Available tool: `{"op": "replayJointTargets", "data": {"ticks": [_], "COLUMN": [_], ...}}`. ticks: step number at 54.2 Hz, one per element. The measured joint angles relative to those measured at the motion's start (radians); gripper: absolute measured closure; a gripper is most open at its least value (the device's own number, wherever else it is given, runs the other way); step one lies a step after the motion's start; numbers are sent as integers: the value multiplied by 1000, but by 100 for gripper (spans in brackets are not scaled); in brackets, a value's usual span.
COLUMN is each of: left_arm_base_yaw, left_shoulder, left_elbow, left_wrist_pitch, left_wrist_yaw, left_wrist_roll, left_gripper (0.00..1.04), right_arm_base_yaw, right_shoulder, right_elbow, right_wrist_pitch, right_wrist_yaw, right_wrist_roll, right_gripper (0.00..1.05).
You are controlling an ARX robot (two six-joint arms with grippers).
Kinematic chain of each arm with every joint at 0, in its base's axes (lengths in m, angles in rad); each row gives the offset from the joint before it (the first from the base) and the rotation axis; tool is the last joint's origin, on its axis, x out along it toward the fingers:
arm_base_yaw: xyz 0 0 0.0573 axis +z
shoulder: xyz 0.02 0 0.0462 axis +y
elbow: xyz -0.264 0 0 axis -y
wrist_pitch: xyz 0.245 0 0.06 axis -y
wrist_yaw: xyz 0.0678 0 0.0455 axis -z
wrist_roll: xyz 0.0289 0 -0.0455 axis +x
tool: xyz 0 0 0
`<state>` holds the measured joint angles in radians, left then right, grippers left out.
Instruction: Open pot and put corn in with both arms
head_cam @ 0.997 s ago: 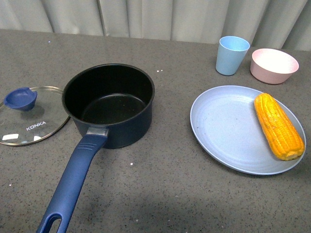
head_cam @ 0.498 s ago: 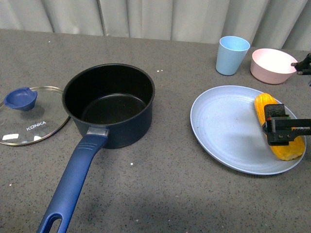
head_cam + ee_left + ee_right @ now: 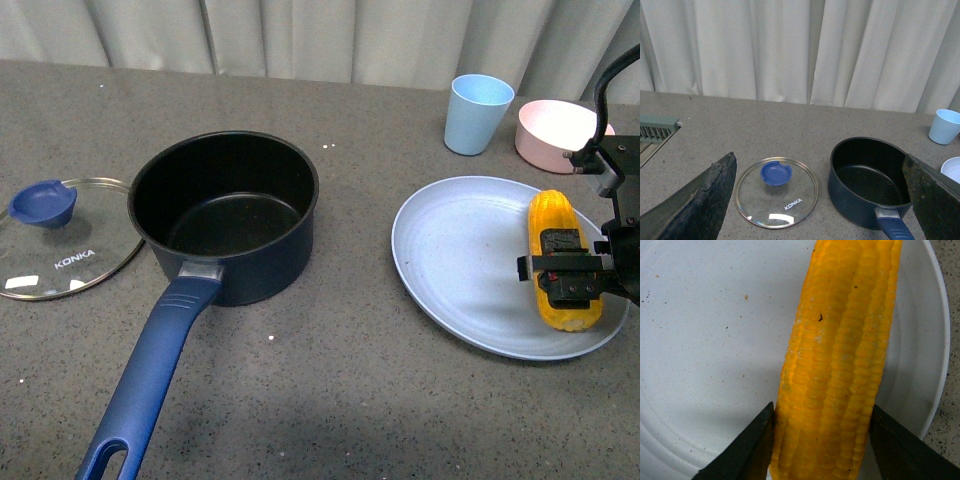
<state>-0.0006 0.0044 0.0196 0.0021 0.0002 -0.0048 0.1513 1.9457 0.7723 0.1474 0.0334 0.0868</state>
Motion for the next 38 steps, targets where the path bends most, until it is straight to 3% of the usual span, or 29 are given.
{"op": "replayJointTargets", "data": {"ticks": [16, 26, 38], "left_arm_base_yaw": [0, 0, 0], "left_shoulder": [0, 0, 0], "left_elbow": [0, 0, 0], "left_wrist_pitch": [0, 0, 0], "left_wrist_yaw": [0, 0, 0], "left_wrist_roll": [0, 0, 0], "left_gripper": [7, 7, 7], "right_arm_base_yaw": [15, 61, 163], "right_shoulder": [-58, -144, -124], "right_elbow": [-3, 46, 204], "right_wrist_pitch": [22, -16, -89], "right_wrist_yaw": [-16, -188, -266], "right_wrist_roll": [-78, -163, -164], "right_gripper": [82, 88, 90]}}
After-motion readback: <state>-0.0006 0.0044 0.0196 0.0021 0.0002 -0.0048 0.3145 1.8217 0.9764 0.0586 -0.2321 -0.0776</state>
